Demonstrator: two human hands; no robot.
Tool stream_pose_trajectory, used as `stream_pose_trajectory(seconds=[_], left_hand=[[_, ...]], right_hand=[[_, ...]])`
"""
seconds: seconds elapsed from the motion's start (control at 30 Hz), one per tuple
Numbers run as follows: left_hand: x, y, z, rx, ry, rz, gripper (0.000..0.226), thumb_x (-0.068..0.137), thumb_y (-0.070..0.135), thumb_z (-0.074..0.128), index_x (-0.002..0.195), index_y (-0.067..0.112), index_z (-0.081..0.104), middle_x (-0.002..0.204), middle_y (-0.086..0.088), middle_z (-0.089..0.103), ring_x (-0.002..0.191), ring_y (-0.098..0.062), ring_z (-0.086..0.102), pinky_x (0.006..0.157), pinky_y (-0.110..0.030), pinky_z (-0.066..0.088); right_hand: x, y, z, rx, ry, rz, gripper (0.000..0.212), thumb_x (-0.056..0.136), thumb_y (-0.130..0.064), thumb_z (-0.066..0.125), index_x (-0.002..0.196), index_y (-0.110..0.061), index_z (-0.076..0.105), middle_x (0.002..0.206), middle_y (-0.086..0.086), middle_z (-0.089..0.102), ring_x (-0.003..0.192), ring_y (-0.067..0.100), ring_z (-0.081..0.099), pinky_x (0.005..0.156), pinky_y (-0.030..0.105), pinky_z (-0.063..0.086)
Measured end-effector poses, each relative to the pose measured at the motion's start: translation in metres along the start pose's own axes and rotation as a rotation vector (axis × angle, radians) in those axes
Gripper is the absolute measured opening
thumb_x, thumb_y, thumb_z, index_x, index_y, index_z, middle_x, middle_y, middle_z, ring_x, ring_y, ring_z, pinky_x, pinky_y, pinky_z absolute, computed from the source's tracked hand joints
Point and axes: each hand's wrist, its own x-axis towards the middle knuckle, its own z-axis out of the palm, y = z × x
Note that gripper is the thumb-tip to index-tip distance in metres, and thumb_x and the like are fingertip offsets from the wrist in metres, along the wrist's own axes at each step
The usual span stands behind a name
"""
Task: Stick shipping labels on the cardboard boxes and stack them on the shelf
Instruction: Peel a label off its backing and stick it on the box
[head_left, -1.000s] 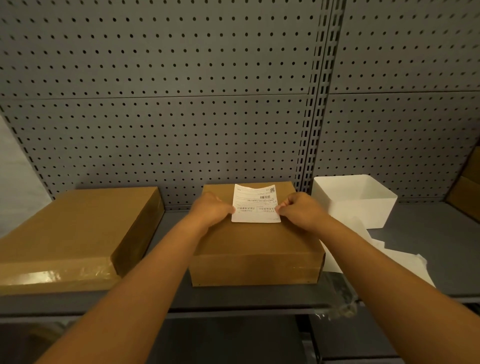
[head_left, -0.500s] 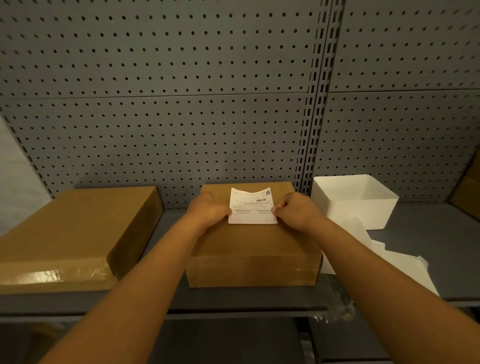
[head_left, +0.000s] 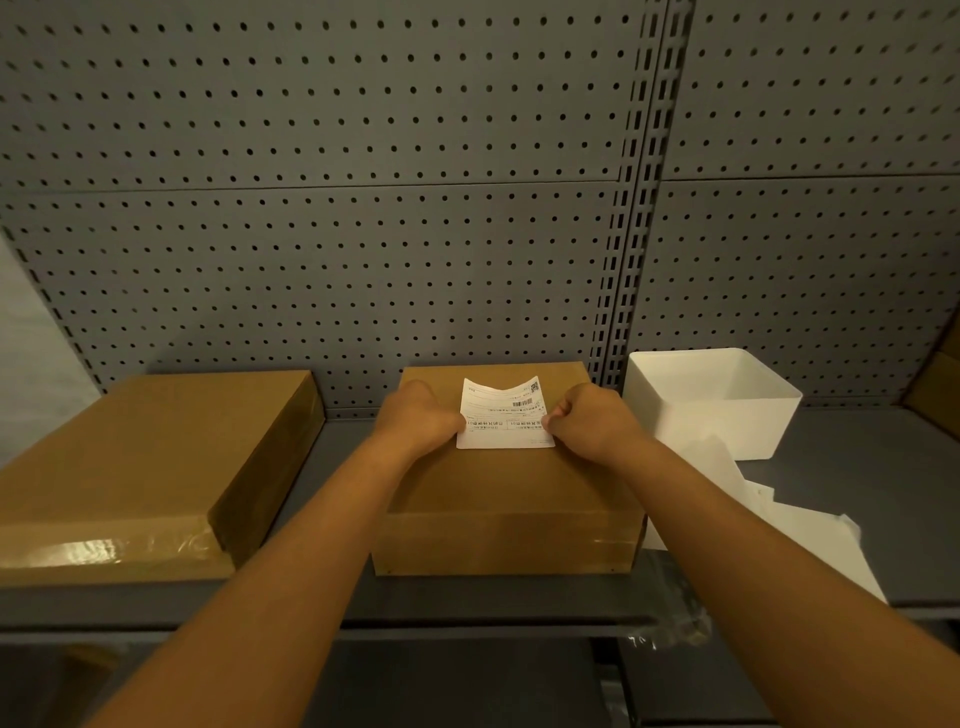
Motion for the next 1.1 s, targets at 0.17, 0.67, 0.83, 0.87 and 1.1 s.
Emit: stream_pose_trajectory(seconds=[0.17,0.67,0.83,0.87,1.1], left_hand=[[-0.002,0.0,0.003,0.064,0.042,0.045,0.033,0.078,0.019,0.066,0.058,0.014,0.04,0.06,-0.002,0.043,0.054,-0.016,0.041,0.046,-0.024,0.027],[-0.007,-0.002,-0.002,0.039,0.071,0.074,0.023,0.08,0.018,0.068,0.092,-0.002,0.068,0.093,-0.012,0.069,0.088,-0.022,0.064,0.068,-0.032,0.051],[-0.025,0.001,0.004,0.055,0.108,0.351,0.019,0.09,0.012,0.057,0.101,0.01,0.072,0.108,-0.004,0.068,0.097,-0.016,0.06,0.08,-0.023,0.048],[-0.03,0.003,0.006,0.09,0.107,0.421,0.021,0.091,0.014,0.056,0.107,0.012,0.07,0.115,-0.002,0.066,0.104,-0.015,0.059,0.087,-0.022,0.045],[-0.039,-0.009,-0.001,0.265,0.111,0.484,0.012,0.087,0.021,0.063,0.093,0.021,0.073,0.099,0.004,0.068,0.089,-0.012,0.06,0.081,-0.034,0.053]], right_hand=[[0.0,0.0,0.002,-0.008,0.013,0.003,0.022,0.091,-0.025,0.057,0.09,-0.004,0.064,0.092,0.012,0.066,0.087,0.024,0.062,0.082,0.039,0.055],[-0.005,-0.001,-0.003,-0.002,0.055,-0.02,0.014,0.093,-0.019,0.052,0.1,-0.007,0.056,0.101,0.012,0.064,0.09,0.025,0.059,0.075,0.035,0.051],[-0.017,-0.006,-0.001,0.018,0.146,-0.182,0.019,0.095,-0.017,0.047,0.093,-0.009,0.064,0.1,0.007,0.065,0.091,0.024,0.061,0.074,0.031,0.052],[-0.022,-0.009,0.001,0.008,0.158,-0.252,0.019,0.095,-0.017,0.048,0.093,-0.011,0.066,0.101,0.005,0.064,0.092,0.022,0.06,0.077,0.029,0.05],[-0.038,-0.008,0.004,-0.07,0.087,-0.389,0.016,0.089,-0.01,0.056,0.089,-0.011,0.072,0.1,0.002,0.066,0.087,0.011,0.054,0.083,0.02,0.045]])
